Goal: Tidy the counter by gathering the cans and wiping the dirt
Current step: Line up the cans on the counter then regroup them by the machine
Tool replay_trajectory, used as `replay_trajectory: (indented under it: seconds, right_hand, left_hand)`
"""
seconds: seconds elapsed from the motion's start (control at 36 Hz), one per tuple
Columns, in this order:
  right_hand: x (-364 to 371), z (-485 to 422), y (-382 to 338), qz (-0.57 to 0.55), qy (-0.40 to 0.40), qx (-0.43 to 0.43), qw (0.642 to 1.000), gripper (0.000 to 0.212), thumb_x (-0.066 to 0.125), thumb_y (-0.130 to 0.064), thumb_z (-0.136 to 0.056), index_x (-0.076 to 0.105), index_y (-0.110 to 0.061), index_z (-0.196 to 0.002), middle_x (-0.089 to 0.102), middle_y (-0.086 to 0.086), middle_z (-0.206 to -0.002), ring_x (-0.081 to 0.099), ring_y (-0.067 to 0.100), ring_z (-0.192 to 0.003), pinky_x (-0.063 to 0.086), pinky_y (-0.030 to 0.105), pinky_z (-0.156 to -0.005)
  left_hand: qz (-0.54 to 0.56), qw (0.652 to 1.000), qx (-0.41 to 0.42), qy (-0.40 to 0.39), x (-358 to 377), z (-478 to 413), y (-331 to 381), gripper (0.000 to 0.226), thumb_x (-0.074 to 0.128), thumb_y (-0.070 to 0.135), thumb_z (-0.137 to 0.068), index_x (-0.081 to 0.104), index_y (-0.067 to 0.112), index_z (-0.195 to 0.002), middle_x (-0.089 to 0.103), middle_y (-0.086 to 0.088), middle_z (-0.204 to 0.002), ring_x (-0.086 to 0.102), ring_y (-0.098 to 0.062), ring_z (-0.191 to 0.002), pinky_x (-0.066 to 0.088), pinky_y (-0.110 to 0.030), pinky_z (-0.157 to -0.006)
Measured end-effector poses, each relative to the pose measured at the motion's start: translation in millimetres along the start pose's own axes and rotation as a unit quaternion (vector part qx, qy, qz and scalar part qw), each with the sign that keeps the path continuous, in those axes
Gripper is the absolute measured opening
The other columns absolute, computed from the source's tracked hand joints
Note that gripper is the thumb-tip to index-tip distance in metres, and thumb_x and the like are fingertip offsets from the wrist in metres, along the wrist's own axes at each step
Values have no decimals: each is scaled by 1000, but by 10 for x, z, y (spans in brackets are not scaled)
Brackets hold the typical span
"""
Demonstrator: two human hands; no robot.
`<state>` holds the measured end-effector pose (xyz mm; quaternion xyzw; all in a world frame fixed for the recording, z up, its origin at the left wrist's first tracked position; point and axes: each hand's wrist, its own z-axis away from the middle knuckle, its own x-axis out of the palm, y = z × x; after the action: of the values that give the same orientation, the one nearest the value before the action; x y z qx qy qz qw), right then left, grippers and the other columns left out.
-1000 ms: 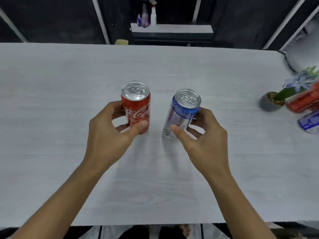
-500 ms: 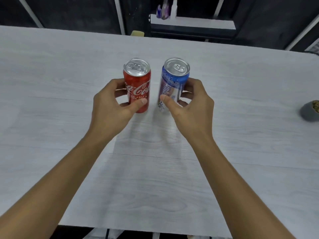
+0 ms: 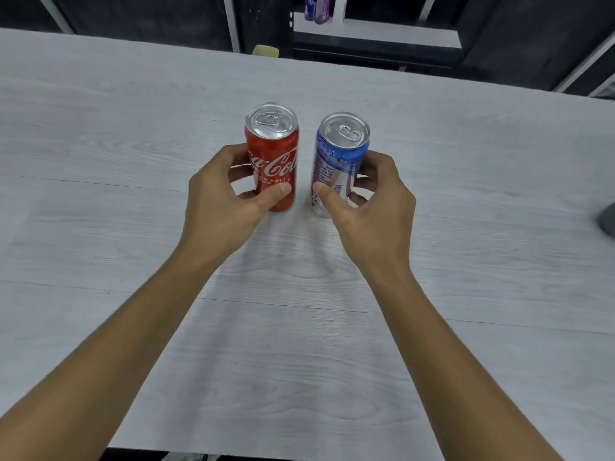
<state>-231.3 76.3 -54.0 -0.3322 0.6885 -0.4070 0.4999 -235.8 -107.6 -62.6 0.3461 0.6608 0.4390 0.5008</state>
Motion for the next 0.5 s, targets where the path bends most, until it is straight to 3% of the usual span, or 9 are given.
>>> replay_trajectory:
  seconds: [0.28,0.36,0.5]
  right_hand:
    - [26,-10,19,23,-4,-15,1000,58,87,-33,-80,59,-19,-129,67,-9,-115,60,-10,-98,51,4,-78]
    - [28,-6,23,29,-6,-14,999,60,86,-35,-80,58,-18,-131,68,-7,-119,62,-7,-99,51,5,-79]
    - [-14,31,63,56,-22,7,998,80,84,-49,-79,50,-18,-144,61,-7,-136,59,5,-120,56,28,-97]
  left_hand:
    - [14,1000,-1,-12,-19,35,-48,68,91,35,-73,61,22,-133,68,17,-120,64,5,-113,58,-16,-81]
    - [13,1000,-6,-20,-27,49,-65,71,91,37,-72,59,24,-135,67,18,-122,62,6,-116,59,-24,-88]
    - [-30,999,-24,-20,-98,134,-87,89,90,48,-70,51,23,-146,62,11,-138,59,-3,-125,53,-32,-102]
